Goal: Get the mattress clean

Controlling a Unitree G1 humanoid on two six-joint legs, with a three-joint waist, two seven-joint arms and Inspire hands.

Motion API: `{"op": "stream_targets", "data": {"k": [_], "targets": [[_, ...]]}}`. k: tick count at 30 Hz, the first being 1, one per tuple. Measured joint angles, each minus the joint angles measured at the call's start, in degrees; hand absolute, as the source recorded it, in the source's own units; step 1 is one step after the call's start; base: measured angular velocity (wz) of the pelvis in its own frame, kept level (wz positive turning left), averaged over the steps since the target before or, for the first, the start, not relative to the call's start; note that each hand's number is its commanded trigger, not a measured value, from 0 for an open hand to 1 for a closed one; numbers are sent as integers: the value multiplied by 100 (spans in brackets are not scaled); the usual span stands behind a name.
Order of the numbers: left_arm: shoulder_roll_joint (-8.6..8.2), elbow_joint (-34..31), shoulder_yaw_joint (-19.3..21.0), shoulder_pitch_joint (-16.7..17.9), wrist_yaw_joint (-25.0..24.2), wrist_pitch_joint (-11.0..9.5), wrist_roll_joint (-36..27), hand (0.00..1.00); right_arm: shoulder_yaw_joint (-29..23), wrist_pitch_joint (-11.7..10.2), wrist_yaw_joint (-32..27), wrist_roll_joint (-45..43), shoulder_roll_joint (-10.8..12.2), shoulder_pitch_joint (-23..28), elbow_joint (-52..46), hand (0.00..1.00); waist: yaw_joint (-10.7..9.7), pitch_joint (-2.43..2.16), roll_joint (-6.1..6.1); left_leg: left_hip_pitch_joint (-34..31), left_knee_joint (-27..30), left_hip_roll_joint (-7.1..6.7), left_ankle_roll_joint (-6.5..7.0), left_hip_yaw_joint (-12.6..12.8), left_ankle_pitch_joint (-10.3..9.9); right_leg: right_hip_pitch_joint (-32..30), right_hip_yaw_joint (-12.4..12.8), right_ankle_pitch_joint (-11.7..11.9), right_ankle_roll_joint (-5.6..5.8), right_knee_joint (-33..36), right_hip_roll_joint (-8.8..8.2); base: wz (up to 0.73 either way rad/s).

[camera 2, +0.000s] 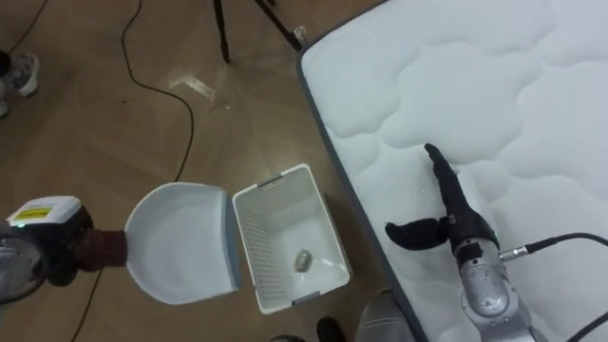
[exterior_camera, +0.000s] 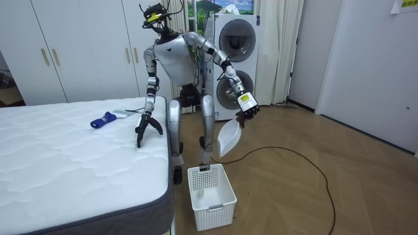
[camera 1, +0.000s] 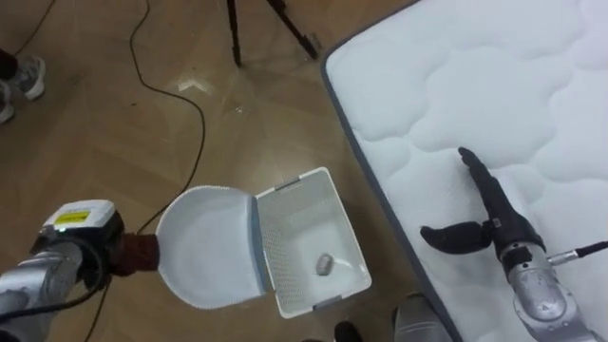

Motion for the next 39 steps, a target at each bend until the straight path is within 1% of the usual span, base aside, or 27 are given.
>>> {"op": "stream_targets", "data": {"k": [1,3,4,7,9,11,13,14,15,17,18,19,23,26,27,28,29,30,31,32,33,34,35,36,37,38,39], "targets": [[37,17,0,-10,-54,66,107,100,0,0,-3,-2,-1,6,-31,0,-2,0,-2,-1,-6,-4,0,24,0,-29,27,-1,-2,28,-2,-6],[93,50,-1,-13,-151,149,127,100,18,0,-21,-1,-1,4,-75,0,-2,0,-1,-12,-14,-3,0,72,0,-73,73,-4,-6,56,-1,-9],[142,76,-1,-21,-192,161,129,100,59,-2,-60,-1,-1,-8,-85,0,0,0,-1,-29,-18,-4,-3,91,3,-98,89,-5,-9,66,-2,-7],[214,113,-1,-13,-270,171,128,100,104,-7,-139,14,-1,-14,-86,0,16,3,-8,-45,-22,-3,-5,112,5,-128,101,-15,-13,72,-5,-1],[223,121,-1,-7,-339,193,129,100,145,-4,-188,19,0,-8,-81,0,24,2,-14,-44,-25,-3,-5,111,5,-123,100,-17,-9,63,-2,0],[245,127,-39,-1,-389,199,127,100,245,2,-231,32,-3,-18,-61,0,24,11,-45,-47,-34,-2,-5,111,5,-124,98,-17,-9,49,-2,0],[252,117,-169,-7,-425,202,128,100,372,31,-269,35,-2,-31,-8,0,22,2,-112,-35,-50,1,-4,110,5,-102,90,-17,-8,22,-2,0],[251,113,-179,-7,-432,202,128,100,382,39,-272,43,-2,-40,-2,0,22,8,-132,-36,-53,1,-4,110,4,-101,90,-17,-8,19,-2,0],[251,124,-225,-11,-438,202,120,100,428,39,-276,85,-10,-59,33,0,16,4,-173,-38,-60,4,-4,107,4,-98,86,-16,-7,1,1,0],[251,124,-361,-46,-431,198,96,100,538,40,-335,280,-58,-60,67,0,16,4,-190,-22,-58,36,-4,94,4,-33,30,-1,-4,-72,17,7],[251,132,-430,-84,-399,191,61,100,606,42,-393,353,-89,-55,90,0,24,-2,-211,-16,-58,60,-2,95,3,8,-16,11,-11,-118,22,11],[251,124,-435,-113,-354,191,60,100,613,35,-432,434,-99,-33,107,0,27,9,-232,-19,-59,79,-2,94,3,29,-60,18,-13,-149,26,11],[251,54,-438,-141,-142,187,19,100,662,20,-465,485,-160,31,113,0,54,7,-299,-20,-54,83,-1,42,1,84,-132,18,-14,-188,23,9],[248,-332,-398,-90,-89,132,-39,100,640,2,-553,482,-168,122,176,0,181,5,-329,28,-65,119,-2,-22,0,191,-180,52,-19,-315,72,0],[249,-533,-385,-75,-38,74,-40,100,636,-9,-611,482,-168,176,227,0,258,3,-367,81,-81,153,-10,-34,-4,278,-198,85,-29,-397,112,-12],[234,-721,-340,-37,80,10,-46,100,648,-9,-632,561,-168,233,239,0,382,-2,-459,163,-121,175,-20,-31,-9,347,-194,119,-40,-478,142,-16],[220,-810,-291,7,168,-17,-48,100,661,-10,-631,641,-167,253,241,0,448,-5,-500,209,-120,196,-27,-29,-13,396,-189,139,-45,-527,170,-20],[172,-960,-174,101,314,-98,-66,100,664,-7,-627,752,-166,295,268,0,540,-10,-578,284,-127,245,-46,-33,-25,500,-192,180,-57,-642,227,-24],[165,-1167,-82,239,417,-165,-144,100,662,1,-625,769,-169,347,288,0,659,-45,-648,331,-128,319,-67,-29,-54,558,-151,249,-69,-784,331,-29],[165,-1263,-17,304,428,-213,-176,100,662,7,-624,783,-171,378,288,0,715,-51,-684,369,-134,351,-79,-29,-73,609,-125,287,-72,-850,378,-33],[162,-1421,89,455,459,-304,-307,100,662,31,-622,803,-174,449,288,0,812,-74,-736,451,-145,418,-90,-25,-108,742,-120,343,-76,-995,449,-27],[130,-1561,224,640,490,-367,-465,100,661,46,-609,827,-171,518,270,0,845,-85,-789,606,-225,433,-90,-21,-120,902,-119,382,-73,-1112,470,-19],[99,-1610,297,725,494,-390,-556,100,653,46,-609,839,-170,566,238,0,863,-95,-811,685,-266,432,-88,-15,-122,977,-119,395,-69,-1159,470,-10],[65,-1776,425,900,492,-424,-677,100,599,45,-603,869,-169,656,161,0,886,-111,-842,808,-306,438,-86,-27,-149,1135,-131,402,-61,-1267,483,-7],[48,-1978,530,1040,489,-458,-840,100,517,45,-610,919,-171,742,72,0,912,-116,-854,916,-316,460,-84,-27,-184,1272,-148,420,-56,-1364,500,-6],[24,-2039,573,1072,486,-483,-948,100,467,45,-616,947,-171,790,30,0,941,-117,-856,965,-315,474,-79,-25,-201,1342,-152,436,-49,-1404,513,-6],[-86,-2202,748,1198,483,-504,-1098,100,393,45,-617,988,-162,835,-19,0,964,-125,-873,1080,-340,483,-71,-24,-216,1485,-142,455,-35,-1493,534,-6]]}}
